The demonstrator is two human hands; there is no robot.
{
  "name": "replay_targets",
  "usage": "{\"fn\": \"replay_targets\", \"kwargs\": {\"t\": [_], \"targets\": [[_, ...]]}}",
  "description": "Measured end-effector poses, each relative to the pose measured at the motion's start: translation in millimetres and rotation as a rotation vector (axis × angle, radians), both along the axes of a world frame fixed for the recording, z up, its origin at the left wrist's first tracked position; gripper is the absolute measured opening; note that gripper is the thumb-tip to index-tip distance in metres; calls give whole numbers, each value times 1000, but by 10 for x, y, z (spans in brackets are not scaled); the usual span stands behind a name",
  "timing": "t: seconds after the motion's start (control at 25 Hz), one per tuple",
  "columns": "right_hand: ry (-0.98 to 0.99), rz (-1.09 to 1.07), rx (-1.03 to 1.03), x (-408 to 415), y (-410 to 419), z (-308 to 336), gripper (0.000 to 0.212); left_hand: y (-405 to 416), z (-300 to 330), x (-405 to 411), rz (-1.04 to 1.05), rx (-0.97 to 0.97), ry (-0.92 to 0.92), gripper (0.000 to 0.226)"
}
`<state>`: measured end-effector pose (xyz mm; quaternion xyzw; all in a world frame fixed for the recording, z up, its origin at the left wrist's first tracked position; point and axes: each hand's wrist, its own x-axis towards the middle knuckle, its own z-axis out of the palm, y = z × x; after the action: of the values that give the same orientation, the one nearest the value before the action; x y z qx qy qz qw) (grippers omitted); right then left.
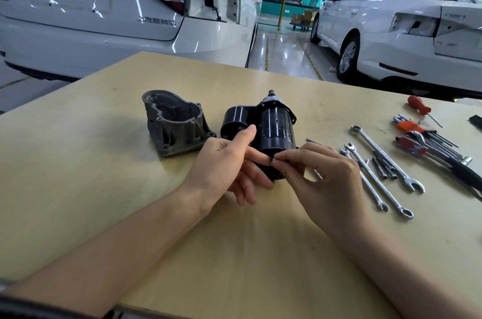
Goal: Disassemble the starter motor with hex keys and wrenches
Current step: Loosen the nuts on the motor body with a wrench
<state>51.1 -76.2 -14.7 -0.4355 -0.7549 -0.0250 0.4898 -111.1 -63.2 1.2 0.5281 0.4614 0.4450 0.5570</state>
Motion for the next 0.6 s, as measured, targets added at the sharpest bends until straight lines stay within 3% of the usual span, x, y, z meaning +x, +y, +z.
{"fn": "replay_targets", "kwargs": {"t": [0.28, 0.44, 0.6], "targets": [[-103, -46, 67, 19, 11, -10, 3, -14, -12, -1, -21, 71, 31, 57], [-146, -58, 105, 23, 33, -25, 9, -6, -78, 27, 160, 302, 191, 59], [-407, -36, 318, 58, 104, 47, 13, 56, -69, -30, 331, 406, 116, 64]]}}
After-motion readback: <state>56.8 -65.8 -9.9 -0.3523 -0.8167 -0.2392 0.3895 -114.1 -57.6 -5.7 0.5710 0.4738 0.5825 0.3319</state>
